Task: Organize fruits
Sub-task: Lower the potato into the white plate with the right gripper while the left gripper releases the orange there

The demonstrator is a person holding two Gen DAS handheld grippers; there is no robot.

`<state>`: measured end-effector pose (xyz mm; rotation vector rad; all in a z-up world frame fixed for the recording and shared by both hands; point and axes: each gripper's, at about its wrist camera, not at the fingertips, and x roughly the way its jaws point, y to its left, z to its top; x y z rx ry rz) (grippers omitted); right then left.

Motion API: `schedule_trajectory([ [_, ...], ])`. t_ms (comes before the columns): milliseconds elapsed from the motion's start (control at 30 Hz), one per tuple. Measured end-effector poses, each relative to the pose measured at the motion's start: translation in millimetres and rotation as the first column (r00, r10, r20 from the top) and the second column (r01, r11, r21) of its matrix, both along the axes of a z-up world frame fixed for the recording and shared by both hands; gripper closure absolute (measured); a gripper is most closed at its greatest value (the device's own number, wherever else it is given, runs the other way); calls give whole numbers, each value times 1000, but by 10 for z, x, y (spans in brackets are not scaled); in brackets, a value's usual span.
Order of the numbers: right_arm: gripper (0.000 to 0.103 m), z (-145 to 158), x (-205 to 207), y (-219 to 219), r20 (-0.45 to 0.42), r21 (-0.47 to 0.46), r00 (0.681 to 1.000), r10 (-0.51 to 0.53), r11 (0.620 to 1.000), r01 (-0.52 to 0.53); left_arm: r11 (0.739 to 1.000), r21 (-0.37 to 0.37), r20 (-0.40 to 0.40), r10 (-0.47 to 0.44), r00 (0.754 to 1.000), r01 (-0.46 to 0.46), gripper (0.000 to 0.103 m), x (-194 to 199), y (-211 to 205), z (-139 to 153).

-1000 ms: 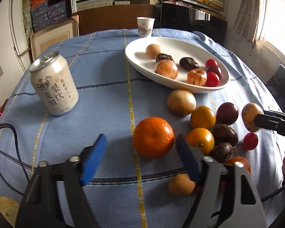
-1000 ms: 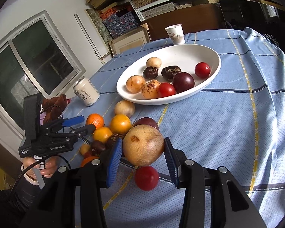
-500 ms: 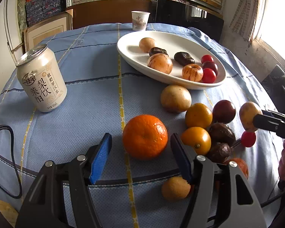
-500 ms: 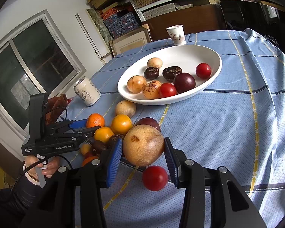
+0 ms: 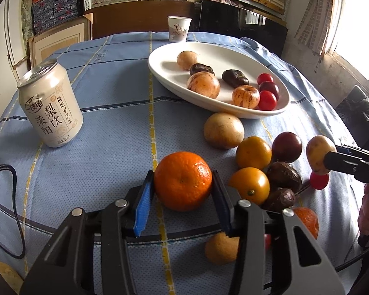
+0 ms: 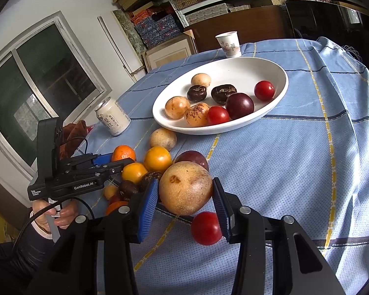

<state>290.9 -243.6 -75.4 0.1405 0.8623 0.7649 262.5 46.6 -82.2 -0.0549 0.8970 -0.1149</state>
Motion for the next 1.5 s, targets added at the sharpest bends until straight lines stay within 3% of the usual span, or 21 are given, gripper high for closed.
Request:
schedule_trajectory([
  [267, 58, 14, 2, -5, 18, 5, 1000, -2, 1000, 2, 999, -15, 21, 29, 999, -29, 58, -36, 65, 45],
  [600, 58, 250, 84, -106, 185, 73, 974, -127, 991, 115, 999, 16, 88, 27, 996, -28, 58, -79, 4, 225],
  [800, 58, 285, 391, -46, 164, 99, 974, -158, 985, 143, 1000, 6, 113, 29, 993, -30, 58, 84, -54, 393],
  [1100, 58, 338, 685, 127, 222, 13, 954, -200, 979, 202, 1000, 29, 122, -1, 992, -3, 58, 653, -246, 634],
  [1200, 58, 313, 783, 167, 242, -44, 948, -205, 974, 222, 1000, 18, 103, 2, 995, -4, 58, 831, -235, 644],
  [1500, 58, 285, 971, 278, 238, -60, 952, -193, 975, 213, 1000, 21, 76, 2, 997, -4, 58, 1136, -294, 545],
])
